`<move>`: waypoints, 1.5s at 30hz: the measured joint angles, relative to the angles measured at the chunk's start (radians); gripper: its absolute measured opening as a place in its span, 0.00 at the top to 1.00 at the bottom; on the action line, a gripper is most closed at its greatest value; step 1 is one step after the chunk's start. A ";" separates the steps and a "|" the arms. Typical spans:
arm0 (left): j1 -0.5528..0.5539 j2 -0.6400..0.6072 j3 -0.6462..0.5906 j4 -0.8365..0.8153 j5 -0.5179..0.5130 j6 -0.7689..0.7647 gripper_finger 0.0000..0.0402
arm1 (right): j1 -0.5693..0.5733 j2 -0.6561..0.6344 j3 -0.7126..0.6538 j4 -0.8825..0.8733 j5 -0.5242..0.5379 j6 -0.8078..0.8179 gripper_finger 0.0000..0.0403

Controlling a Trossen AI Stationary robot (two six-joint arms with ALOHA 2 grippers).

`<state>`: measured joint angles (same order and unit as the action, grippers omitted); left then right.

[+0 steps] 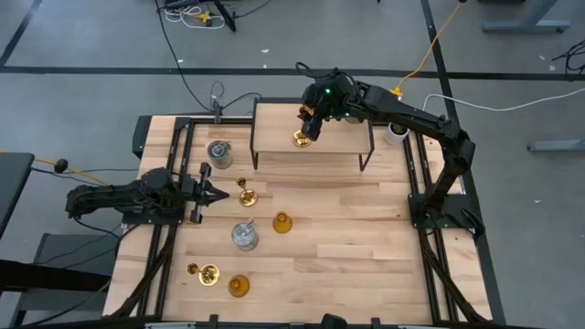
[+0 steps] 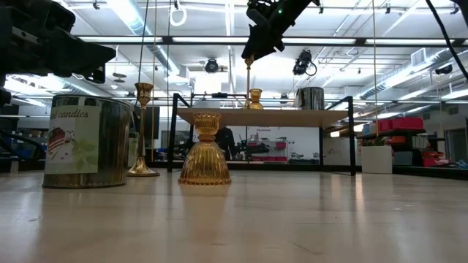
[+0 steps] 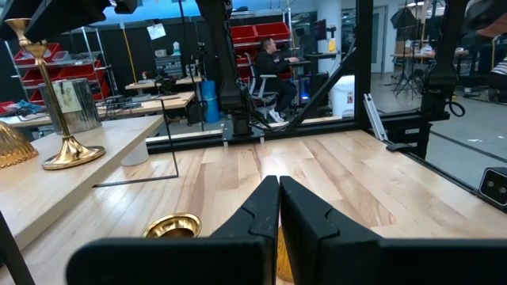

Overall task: Pick & Place candle stick holders
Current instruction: Put the middle gold candle holder on the shelf

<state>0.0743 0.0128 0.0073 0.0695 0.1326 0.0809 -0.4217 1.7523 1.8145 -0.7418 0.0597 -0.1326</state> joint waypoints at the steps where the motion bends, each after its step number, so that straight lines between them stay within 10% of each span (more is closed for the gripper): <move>1: 0.000 0.000 0.000 0.000 0.000 0.000 0.95 | 0.000 0.000 0.000 0.000 0.000 0.000 0.53; 45: 0.000 0.000 0.000 0.000 0.000 0.000 0.95 | 0.000 -0.201 0.000 -0.208 0.065 0.046 0.65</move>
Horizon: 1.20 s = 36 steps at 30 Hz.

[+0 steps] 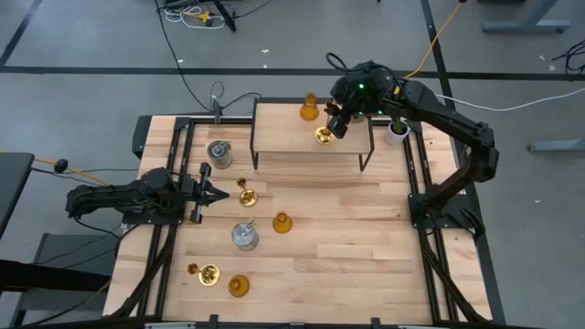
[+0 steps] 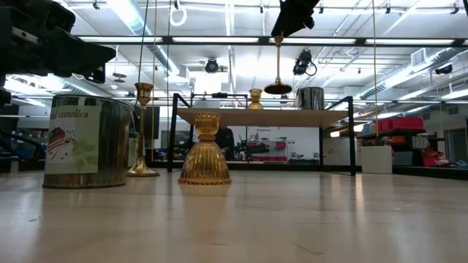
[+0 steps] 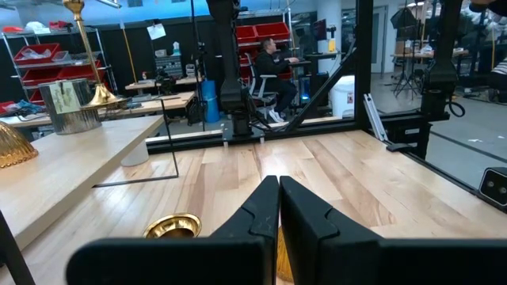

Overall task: Pick & Place candle stick holders
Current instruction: Put the middle gold candle holder on the shelf

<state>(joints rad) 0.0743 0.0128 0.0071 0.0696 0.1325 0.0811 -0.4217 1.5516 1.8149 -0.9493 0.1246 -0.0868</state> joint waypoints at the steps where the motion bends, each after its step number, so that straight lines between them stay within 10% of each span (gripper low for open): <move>1: 0.000 0.000 0.000 0.000 0.000 0.000 0.95 | 0.000 -0.006 -0.001 -0.004 0.000 0.002 0.65; 17: 0.000 0.000 0.000 0.000 0.000 0.000 0.95 | 0.000 -0.253 -0.368 0.133 0.102 0.102 0.65; 36: 0.000 0.000 0.000 0.000 0.000 0.000 0.95 | -0.005 -0.250 -0.385 0.103 0.170 0.114 0.65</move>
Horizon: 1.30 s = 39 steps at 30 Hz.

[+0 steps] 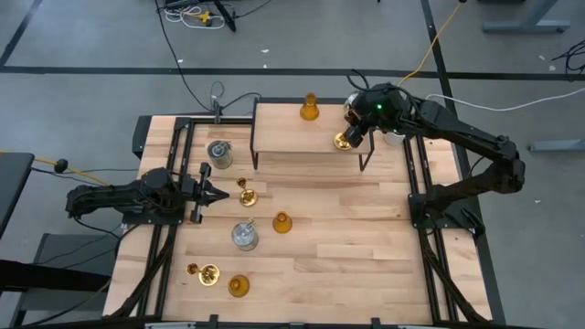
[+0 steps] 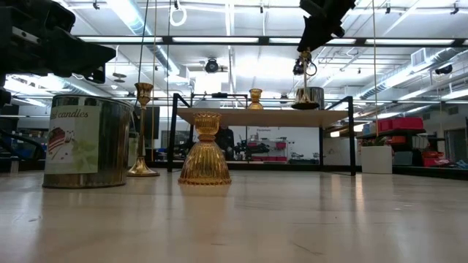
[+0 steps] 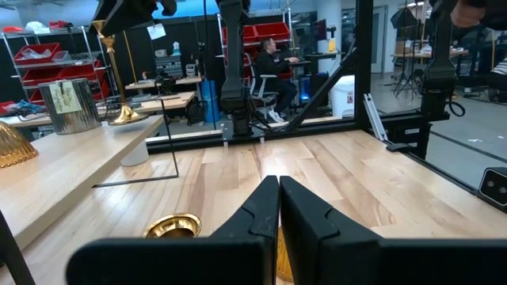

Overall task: Pick & Place candle stick holders
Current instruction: Put the middle gold candle holder on the shelf

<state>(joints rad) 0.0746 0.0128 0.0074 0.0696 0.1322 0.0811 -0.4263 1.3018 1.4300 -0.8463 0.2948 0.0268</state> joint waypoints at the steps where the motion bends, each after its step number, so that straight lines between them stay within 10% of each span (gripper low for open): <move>1: 0.000 0.000 0.000 0.000 0.000 0.000 0.95 | 0.000 0.000 0.000 -0.010 0.004 0.003 0.65; 39: 0.000 0.000 0.000 0.000 0.000 0.000 0.95 | -0.020 -0.019 0.000 -0.107 0.117 0.133 0.65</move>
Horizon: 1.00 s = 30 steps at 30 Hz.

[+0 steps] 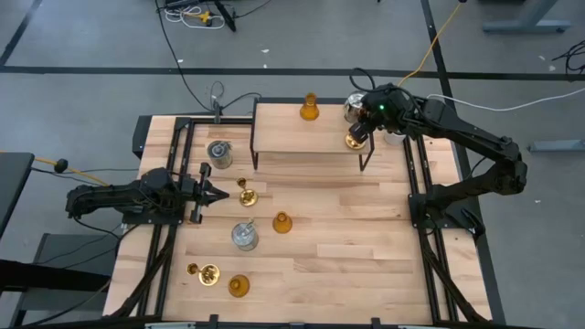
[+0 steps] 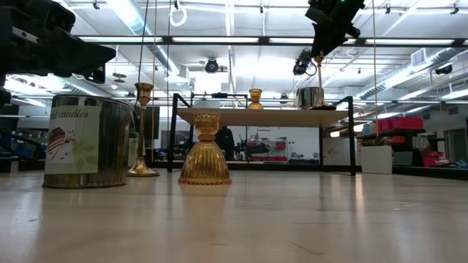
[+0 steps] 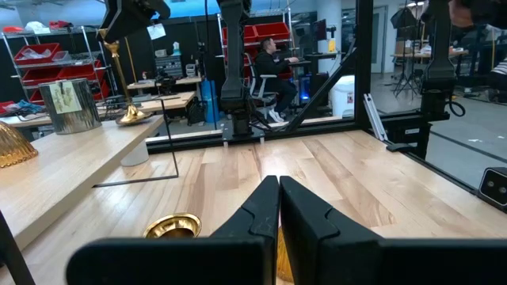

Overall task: Pick & Place candle stick holders
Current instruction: Put the middle gold candle holder on the shelf

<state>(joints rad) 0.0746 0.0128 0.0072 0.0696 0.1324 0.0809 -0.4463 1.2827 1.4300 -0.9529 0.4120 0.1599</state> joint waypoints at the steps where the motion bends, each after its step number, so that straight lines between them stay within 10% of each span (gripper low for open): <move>1: 0.000 0.000 0.000 0.000 0.000 0.000 0.95 | 0.000 0.000 -0.004 0.005 0.011 0.002 0.65; 18: 0.000 0.000 0.000 0.000 0.000 0.000 0.95 | 0.014 -0.087 -0.148 0.127 0.023 0.040 0.62; 30: 0.000 0.000 0.000 0.000 0.000 0.000 0.95 | 0.014 -0.096 -0.150 0.128 -0.019 0.027 0.32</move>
<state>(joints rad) 0.0743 0.0128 0.0074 0.0696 0.1326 0.0811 -0.4320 1.1870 1.2797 -0.8252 0.3931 0.1873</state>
